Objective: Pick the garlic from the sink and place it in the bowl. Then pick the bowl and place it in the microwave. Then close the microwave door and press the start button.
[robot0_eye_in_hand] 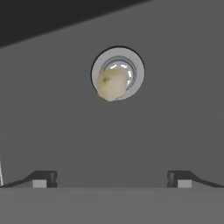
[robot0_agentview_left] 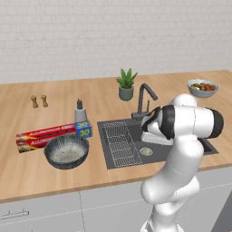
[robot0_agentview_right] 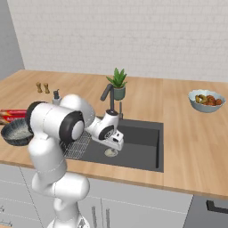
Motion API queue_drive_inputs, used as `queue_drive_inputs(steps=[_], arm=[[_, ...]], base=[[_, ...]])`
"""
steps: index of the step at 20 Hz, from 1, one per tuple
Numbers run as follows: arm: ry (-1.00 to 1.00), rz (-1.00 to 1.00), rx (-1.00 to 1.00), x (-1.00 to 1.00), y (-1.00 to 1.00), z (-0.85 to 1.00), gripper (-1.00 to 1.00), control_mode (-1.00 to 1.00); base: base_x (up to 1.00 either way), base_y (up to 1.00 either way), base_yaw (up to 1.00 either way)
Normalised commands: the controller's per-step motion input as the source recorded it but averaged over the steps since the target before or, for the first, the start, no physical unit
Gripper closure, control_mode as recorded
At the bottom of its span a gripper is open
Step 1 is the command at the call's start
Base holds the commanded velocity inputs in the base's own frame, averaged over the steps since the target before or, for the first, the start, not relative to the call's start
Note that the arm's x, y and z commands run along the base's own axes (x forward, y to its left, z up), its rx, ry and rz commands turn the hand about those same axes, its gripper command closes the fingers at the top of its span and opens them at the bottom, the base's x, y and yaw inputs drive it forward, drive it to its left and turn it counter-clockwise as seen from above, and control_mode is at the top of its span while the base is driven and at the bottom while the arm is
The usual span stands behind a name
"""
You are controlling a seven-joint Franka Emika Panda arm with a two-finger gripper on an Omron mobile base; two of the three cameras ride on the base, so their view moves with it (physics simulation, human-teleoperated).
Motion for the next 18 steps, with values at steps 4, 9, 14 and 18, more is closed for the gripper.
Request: queue_drive_inputs(steps=[4, 9, 14, 18], arm=[[0.02, -0.01, 0.00, 0.26, 0.00, -0.30, -1.00, -1.00], [0.01, -0.01, 0.02, 0.33, 0.00, -0.28, -1.00, -1.00], [0.00, 0.00, 0.01, 0.31, 0.00, -0.27, -1.00, -1.00], [0.00, 0.00, 0.00, 0.27, 0.00, -0.32, -1.00, -1.00]], base=[[0.00, 0.00, 0.00], [0.00, 0.00, 0.00], [0.00, 0.00, 0.00], [0.00, 0.00, 0.00]])
